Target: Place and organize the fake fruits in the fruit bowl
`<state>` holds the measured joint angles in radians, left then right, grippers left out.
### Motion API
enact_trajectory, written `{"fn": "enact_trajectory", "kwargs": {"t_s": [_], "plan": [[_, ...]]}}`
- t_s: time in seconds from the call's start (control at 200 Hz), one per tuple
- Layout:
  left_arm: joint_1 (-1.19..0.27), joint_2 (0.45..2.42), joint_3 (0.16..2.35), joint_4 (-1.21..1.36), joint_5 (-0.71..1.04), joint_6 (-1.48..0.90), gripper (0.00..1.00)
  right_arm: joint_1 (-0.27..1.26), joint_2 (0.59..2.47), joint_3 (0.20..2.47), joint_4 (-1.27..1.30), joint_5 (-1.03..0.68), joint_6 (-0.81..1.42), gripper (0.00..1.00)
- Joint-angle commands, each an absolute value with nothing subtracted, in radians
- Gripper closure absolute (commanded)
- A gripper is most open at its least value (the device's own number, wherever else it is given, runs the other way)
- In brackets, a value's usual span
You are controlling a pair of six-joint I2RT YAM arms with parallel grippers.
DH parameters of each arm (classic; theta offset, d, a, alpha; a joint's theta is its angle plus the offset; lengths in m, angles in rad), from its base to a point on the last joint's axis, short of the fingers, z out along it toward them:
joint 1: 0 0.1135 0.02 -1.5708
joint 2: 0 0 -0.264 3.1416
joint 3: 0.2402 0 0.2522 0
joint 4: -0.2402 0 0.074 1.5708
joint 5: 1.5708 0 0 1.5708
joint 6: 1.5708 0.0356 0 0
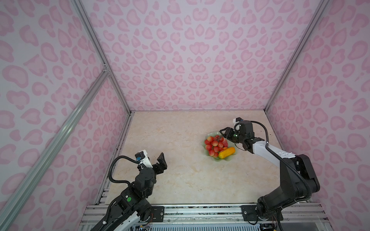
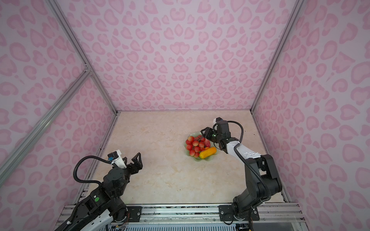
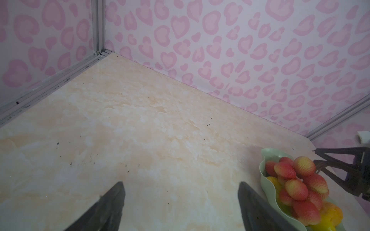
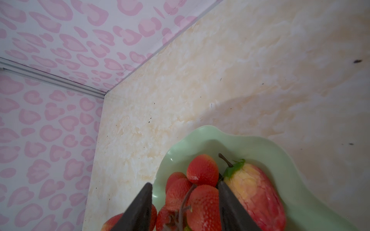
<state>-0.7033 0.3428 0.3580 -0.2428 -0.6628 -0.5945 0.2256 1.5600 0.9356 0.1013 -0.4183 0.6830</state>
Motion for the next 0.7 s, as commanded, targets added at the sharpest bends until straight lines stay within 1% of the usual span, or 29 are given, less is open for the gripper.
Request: {"fn": "enact_trajectory", "kwargs": {"t_s": [0.0,0.04,0.06,0.135,0.205,0.245,0.31,0.335,0.35,0.385,0.435,0.49,0.535,0.59,0.655,0.695], "plan": [[-0.703,0.352,0.378,-0.197,-0.748,-0.507,0.08,0.224,1.505,0.932,0.069,-0.346,0.617,0.19],[-0.703,0.362,0.386,-0.166,-0.781,-0.456,0.06,0.224,1.475,0.928,0.045,-0.306,0.596,0.04],[-0.701,0.369,0.391,-0.148,-0.797,-0.429,0.05,0.224,1.461,0.924,0.035,-0.286,0.585,0.02],[-0.692,0.413,0.406,-0.069,-0.856,-0.302,0.03,0.222,1.400,0.905,-0.002,-0.210,0.548,0.02],[-0.656,0.472,0.381,0.070,-0.880,-0.167,0.02,0.222,1.343,0.874,-0.025,-0.110,0.505,0.02],[-0.611,0.514,0.347,0.165,-0.866,-0.114,0.02,0.222,1.302,0.837,-0.023,-0.038,0.479,0.02],[-0.503,0.586,0.292,0.294,-0.787,-0.088,0.01,0.224,1.230,0.764,0.008,0.086,0.428,0.02],[-0.459,0.619,0.274,0.329,-0.753,-0.088,0.00,0.225,1.198,0.721,0.038,0.135,0.395,0.02],[-0.433,0.638,0.263,0.351,-0.737,-0.087,0.02,0.230,1.178,0.696,0.060,0.169,0.374,0.02],[-0.383,0.681,0.239,0.407,-0.725,-0.085,0.03,0.245,1.131,0.631,0.128,0.257,0.312,0.02],[-0.316,0.745,0.199,0.512,-0.710,-0.081,0.03,0.273,1.071,0.520,0.280,0.369,0.201,0.02],[-0.235,0.821,0.167,0.618,-0.636,-0.081,0.03,0.284,1.028,0.410,0.432,0.451,0.108,0.02],[-0.173,0.895,0.164,0.662,-0.564,-0.093,0.03,0.276,1.024,0.370,0.490,0.491,0.091,0.02],[-0.116,0.990,0.172,0.718,-0.504,-0.106,0.03,0.254,1.052,0.368,0.486,0.495,0.080,0.02],[-0.094,1.116,0.197,0.784,-0.484,-0.094,0.03,0.236,1.117,0.363,0.542,0.493,0.058,0.02],[-0.092,1.147,0.228,0.773,-0.417,-0.075,0.03,0.225,1.164,0.351,0.609,0.479,0.038,0.02]]}}
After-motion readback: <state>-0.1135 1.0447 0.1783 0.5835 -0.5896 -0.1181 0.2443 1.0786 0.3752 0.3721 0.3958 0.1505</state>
